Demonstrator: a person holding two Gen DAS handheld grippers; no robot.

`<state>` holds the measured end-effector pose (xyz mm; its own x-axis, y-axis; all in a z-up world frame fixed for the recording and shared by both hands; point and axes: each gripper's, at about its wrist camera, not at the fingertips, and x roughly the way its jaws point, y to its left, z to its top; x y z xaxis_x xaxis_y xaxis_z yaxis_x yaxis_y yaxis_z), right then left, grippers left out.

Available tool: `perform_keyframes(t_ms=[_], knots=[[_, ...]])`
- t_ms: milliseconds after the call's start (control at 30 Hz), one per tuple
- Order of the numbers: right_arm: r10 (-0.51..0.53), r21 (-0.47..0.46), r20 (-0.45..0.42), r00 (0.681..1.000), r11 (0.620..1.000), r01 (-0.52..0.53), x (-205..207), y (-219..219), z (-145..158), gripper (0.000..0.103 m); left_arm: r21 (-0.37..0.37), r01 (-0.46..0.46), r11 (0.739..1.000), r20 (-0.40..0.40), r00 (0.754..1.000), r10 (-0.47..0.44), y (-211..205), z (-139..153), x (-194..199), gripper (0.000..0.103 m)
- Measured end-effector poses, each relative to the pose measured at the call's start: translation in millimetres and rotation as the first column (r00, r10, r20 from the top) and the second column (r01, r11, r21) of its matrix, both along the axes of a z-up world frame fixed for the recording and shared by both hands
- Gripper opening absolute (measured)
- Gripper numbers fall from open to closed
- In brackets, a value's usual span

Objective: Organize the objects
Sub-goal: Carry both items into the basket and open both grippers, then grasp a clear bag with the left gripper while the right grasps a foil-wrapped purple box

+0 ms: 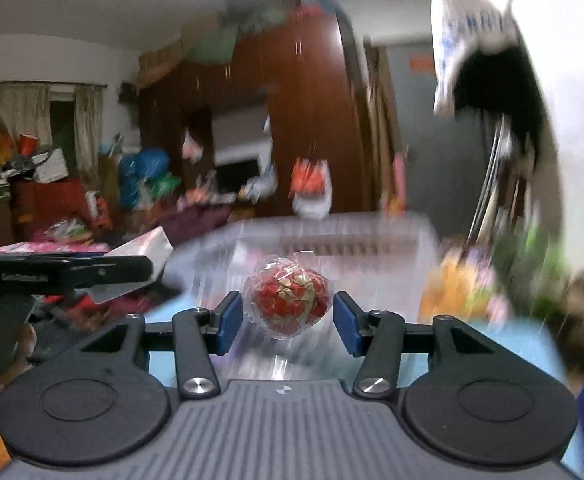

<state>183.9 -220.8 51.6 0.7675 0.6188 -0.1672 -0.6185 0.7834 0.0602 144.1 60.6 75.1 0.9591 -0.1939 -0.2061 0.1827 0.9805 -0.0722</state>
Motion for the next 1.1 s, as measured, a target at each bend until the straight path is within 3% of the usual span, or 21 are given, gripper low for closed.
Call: perform_keyframes(t_ms=[100, 200, 233, 300, 367, 433, 533, 633, 733, 867, 900, 967, 1000, 1033, 1100], knots=[[-0.048, -0.087, 0.045, 0.998, 0.995, 0.052, 33.4, 19.7, 41.4, 0.054, 0.0, -0.003, 1.0, -0.019, 1.0, 0.003, -8.2, 30.4, 43.4, 0.088], [-0.075, -0.133, -0.009, 0.997, 0.988, 0.073, 80.6, 33.8, 52.5, 0.061, 0.006, -0.043, 0.999, -0.086, 0.995, 0.043, -14.6, 30.4, 91.2, 0.092], [-0.081, -0.132, -0.021, 0.996, 0.988, 0.078, 90.8, 35.6, 50.4, 0.067, 0.015, -0.05, 0.999, -0.118, 0.992, 0.051, -15.5, 25.3, 103.9, 0.096], [-0.095, -0.139, -0.033, 0.995, 0.986, 0.089, 95.9, 36.1, 45.5, 0.095, 0.034, -0.077, 0.996, -0.173, 0.982, 0.082, -15.5, 11.5, 118.0, 0.098], [-0.09, -0.12, 0.001, 0.996, 0.989, 0.089, 81.2, 28.0, 41.1, 0.103, 0.039, -0.077, 0.996, -0.172, 0.982, 0.083, -13.3, 2.4, 108.2, 0.099], [-0.09, -0.077, 0.019, 0.996, 0.993, 0.091, 58.9, 11.5, 36.3, 0.103, 0.023, -0.059, 0.998, -0.133, 0.989, 0.062, -11.5, -2.2, 79.2, 0.103], [-0.083, -0.061, -0.021, 0.996, 0.995, 0.081, 41.5, -3.6, 18.7, 0.103, 0.001, 0.012, 1.0, -0.112, 0.994, -0.011, -16.9, -17.7, 30.2, 0.103], [-0.087, -0.117, -0.103, 0.991, 0.99, 0.074, 42.1, -6.5, -9.0, 0.103, 0.024, 0.067, 0.997, -0.163, 0.985, -0.062, -37.0, -44.3, -2.9, 0.103], [-0.136, -0.18, -0.143, 0.98, 0.978, 0.109, 44.6, -4.3, -29.5, 0.103, 0.025, 0.112, 0.993, -0.258, 0.961, -0.102, -53.7, -67.9, -15.0, 0.103], [-0.139, -0.154, -0.185, 0.973, 0.982, 0.111, 44.0, -5.5, -36.5, 0.103, 0.046, 0.109, 0.993, -0.297, 0.951, -0.09, -65.6, -87.8, -20.7, 0.1], [-0.126, -0.139, -0.198, 0.972, 0.985, 0.099, 44.0, -4.2, -36.3, 0.103, 0.064, 0.101, 0.993, -0.304, 0.95, -0.078, -69.0, -91.7, -19.9, 0.097], [-0.118, -0.143, -0.201, 0.972, 0.986, 0.09, 43.0, 0.5, -38.6, 0.103, 0.091, 0.103, 0.991, -0.331, 0.941, -0.067, -73.4, -99.7, -14.6, 0.078], [-0.12, -0.158, -0.199, 0.973, 0.983, 0.089, 41.2, 5.0, -39.3, 0.103, 0.094, 0.11, 0.99, -0.344, 0.936, -0.072, -73.9, -102.9, -13.6, 0.061], [-0.12, -0.172, -0.196, 0.973, 0.981, 0.087, 39.3, 9.5, -41.5, 0.103, 0.077, 0.123, 0.989, -0.355, 0.931, -0.088, -71.3, -105.9, -13.1, 0.052], [-0.112, -0.188, -0.201, 0.973, 0.979, 0.074, 36.3, 16.2, -47.0, 0.103, 0.046, 0.126, 0.991, -0.352, 0.93, -0.102, -65.4, -111.2, -16.2, 0.05]])
